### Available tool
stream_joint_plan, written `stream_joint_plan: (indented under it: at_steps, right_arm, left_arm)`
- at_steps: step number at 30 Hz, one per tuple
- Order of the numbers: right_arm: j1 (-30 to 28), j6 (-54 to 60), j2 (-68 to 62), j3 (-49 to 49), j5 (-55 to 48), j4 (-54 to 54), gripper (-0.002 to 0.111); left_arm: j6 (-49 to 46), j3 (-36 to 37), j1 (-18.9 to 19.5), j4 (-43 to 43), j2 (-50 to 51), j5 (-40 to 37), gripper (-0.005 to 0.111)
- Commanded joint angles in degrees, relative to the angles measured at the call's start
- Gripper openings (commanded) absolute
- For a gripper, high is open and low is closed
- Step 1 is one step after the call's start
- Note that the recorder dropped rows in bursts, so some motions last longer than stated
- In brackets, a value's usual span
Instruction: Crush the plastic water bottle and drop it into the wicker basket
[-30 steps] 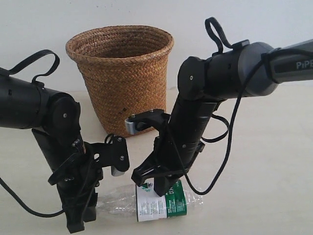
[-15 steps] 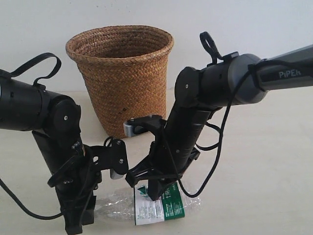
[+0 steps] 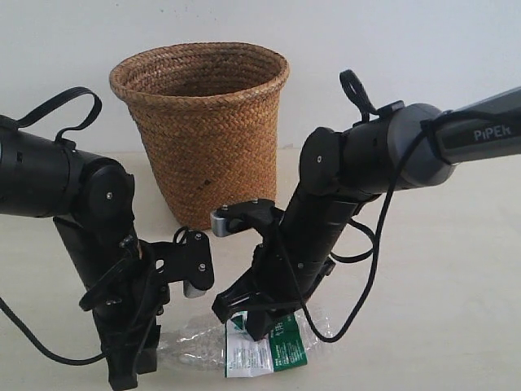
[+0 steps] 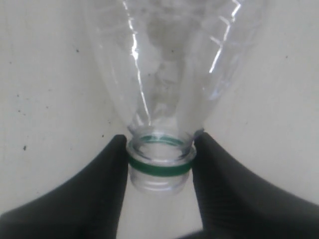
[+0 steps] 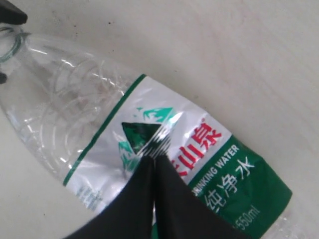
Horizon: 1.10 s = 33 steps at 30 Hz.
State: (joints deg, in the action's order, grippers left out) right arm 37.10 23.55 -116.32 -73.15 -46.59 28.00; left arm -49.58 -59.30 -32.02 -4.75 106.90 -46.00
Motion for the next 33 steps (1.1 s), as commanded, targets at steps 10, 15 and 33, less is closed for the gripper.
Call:
stream_joint_plan:
  at_steps: [10, 15, 33]
  right_arm:
    - [0.0, 1.1, -0.4, 2.6, -2.5, -3.0, 0.000]
    - [0.0, 1.1, 6.8, 1.5, -3.7, -3.5, 0.000]
    - [0.0, -11.6, 72.9, 5.6, -9.5, -25.3, 0.000]
  left_arm:
    - [0.3, -0.1, -0.5, -0.5, -0.5, -0.1, 0.004]
    - [0.3, -0.1, -0.5, -0.5, -0.5, -0.1, 0.004]
    - [0.3, -0.1, -0.5, -0.5, -0.5, 0.4, 0.004]
